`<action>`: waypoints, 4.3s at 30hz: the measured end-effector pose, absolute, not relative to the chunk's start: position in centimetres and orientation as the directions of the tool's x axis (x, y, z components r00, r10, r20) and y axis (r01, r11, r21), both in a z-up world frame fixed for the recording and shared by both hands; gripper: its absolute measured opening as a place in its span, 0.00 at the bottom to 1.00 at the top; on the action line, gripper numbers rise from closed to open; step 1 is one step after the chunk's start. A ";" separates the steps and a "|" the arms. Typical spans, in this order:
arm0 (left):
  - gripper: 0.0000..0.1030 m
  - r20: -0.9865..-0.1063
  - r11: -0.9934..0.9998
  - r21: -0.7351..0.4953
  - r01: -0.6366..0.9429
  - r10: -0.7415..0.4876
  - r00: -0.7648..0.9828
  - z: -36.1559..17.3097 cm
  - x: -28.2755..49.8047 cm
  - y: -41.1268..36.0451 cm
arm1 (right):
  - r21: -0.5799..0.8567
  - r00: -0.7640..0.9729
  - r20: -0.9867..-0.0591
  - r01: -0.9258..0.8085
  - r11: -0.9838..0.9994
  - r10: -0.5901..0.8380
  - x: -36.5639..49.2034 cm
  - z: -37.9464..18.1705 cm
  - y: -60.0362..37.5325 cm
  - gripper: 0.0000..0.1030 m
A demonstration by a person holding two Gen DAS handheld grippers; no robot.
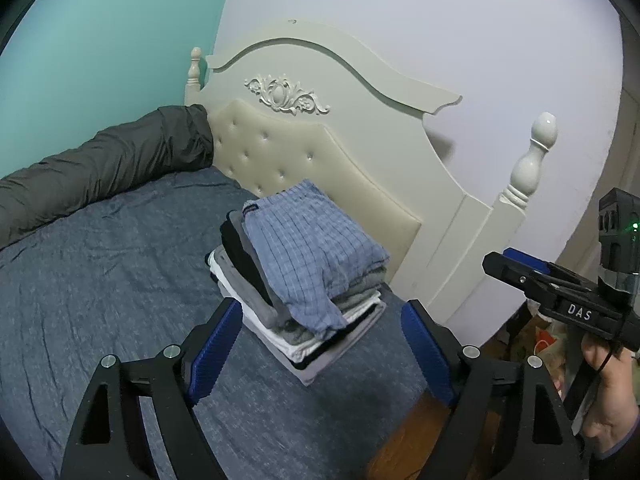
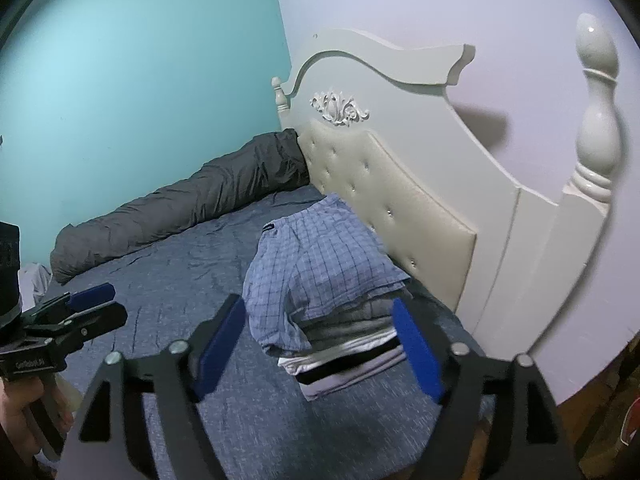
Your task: Fold clothes
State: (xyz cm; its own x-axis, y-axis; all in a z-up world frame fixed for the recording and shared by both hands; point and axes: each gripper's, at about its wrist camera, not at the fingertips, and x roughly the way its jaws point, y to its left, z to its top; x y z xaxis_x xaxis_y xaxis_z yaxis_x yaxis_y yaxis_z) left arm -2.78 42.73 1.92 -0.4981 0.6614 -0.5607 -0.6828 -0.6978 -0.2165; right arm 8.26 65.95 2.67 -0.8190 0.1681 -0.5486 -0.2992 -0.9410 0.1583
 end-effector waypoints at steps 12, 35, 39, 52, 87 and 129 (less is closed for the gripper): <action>0.96 -0.538 -0.686 -0.211 -0.696 0.677 -0.503 1.4 0.4 40.9 | 0.155 -0.816 -0.540 -0.338 -0.928 0.207 11.6 1.5 63.2 0.90; 1.00 -0.527 -0.752 -0.144 -0.644 0.609 -0.593 -0.4 4.2 36.2 | 0.169 -0.845 -0.497 -0.319 -0.932 0.199 17.9 0.4 57.9 0.94; 1.00 -0.520 -0.760 -0.132 -0.636 0.600 -0.608 -0.9 5.2 35.3 | 0.164 -0.849 -0.489 -0.315 -0.935 0.200 18.8 -0.2 56.8 0.94; 1.00 -0.492 -0.773 -0.094 -0.628 0.584 -0.645 -2.0 8.4 33.2 | 0.162 -0.854 -0.470 -0.331 -0.930 0.222 20.6 -2.4 54.6 0.95; 1.00 -0.500 -0.745 -0.121 -0.656 0.616 -0.608 -3.8 10.1 32.6 | 0.138 -0.849 -0.458 -0.359 -0.923 0.262 21.9 -4.4 52.4 0.96; 1.00 -0.501 -0.740 -0.133 -0.659 0.624 -0.599 -4.5 9.7 32.7 | 0.148 -0.843 -0.478 -0.357 -0.922 0.249 21.3 -5.3 52.6 0.97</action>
